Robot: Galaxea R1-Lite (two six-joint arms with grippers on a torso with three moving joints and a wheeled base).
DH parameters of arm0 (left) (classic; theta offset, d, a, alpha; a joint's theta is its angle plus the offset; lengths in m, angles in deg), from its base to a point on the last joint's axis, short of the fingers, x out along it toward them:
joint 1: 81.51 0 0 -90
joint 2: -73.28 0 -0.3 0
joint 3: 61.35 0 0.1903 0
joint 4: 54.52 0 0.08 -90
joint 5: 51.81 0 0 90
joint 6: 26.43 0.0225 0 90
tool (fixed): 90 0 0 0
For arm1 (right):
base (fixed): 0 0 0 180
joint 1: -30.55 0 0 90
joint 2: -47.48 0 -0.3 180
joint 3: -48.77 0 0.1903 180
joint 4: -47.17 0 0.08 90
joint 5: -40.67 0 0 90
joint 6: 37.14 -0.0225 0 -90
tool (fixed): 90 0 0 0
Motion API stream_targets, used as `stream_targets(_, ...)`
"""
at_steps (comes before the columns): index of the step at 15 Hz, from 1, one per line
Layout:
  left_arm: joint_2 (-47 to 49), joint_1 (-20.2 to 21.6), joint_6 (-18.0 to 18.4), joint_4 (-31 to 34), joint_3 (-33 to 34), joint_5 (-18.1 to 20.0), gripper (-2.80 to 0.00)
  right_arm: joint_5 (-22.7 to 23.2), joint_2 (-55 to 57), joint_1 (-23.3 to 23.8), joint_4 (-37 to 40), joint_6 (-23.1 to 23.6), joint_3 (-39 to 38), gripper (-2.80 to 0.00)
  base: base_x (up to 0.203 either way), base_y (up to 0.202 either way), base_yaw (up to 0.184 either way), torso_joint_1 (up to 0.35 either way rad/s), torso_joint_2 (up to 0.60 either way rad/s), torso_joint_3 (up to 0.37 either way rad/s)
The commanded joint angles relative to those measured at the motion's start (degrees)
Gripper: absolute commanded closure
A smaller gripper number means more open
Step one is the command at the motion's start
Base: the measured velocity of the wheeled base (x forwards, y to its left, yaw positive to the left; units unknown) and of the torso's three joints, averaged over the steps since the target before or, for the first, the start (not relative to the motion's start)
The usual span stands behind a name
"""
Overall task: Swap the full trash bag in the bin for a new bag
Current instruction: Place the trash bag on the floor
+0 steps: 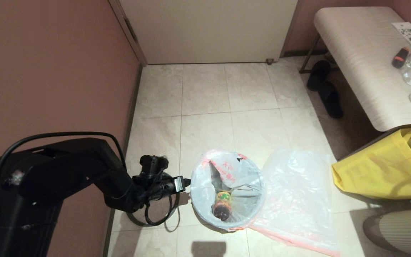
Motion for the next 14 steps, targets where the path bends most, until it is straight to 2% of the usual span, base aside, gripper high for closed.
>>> stream_targets(1,0.1,0.0,0.2,3.2,-0.4,3.4,-2.8,0.0,0.0,0.0,0.0,0.0,0.0,0.0,0.0,0.0,0.0,0.0,0.0,0.0)
stream_targets(2,0.3,-0.1,0.4,4.2,-1.7,3.4,-2.8,0.0,0.1,0.0,-0.1,0.0,0.0,0.0,0.0,0.0,0.0,0.0,0.0,0.0)
stream_targets(5,2.3,-1.1,5.0,8.5,-4.6,3.3,-2.8,0.0,0.1,0.0,0.0,-0.1,0.0,0.0,0.0,0.0,0.0,0.0,0.0,0.0)
stream_targets(9,6.2,-1.5,10.9,9.0,-8.2,3.0,-2.8,0.0,0.1,0.0,0.0,0.0,0.0,0.0,0.0,0.0,0.0,0.0,0.0,0.0)
stream_targets(14,11.5,-1.5,15.7,8.8,-12.8,-3.9,-2.8,0.0,0.1,0.0,-0.1,0.0,0.0,0.0,0.0,0.0,0.0,0.0,0.0,0.0)
